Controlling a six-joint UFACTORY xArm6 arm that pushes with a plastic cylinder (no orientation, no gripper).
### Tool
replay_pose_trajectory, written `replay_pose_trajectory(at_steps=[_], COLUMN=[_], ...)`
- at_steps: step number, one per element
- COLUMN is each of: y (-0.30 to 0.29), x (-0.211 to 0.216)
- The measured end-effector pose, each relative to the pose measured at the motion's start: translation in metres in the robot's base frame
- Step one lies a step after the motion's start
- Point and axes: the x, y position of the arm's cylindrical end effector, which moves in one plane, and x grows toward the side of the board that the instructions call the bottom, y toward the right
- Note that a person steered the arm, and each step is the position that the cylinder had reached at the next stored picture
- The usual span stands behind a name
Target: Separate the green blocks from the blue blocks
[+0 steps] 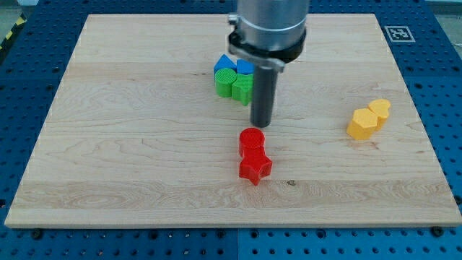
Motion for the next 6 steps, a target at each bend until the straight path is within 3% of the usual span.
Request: replay_pose_trajectory(at_steps=[1,2,5,6], y=[0.041,0.041,-0.118,-0.117], x=[-0.021,-0.044,-0.051,-0.049])
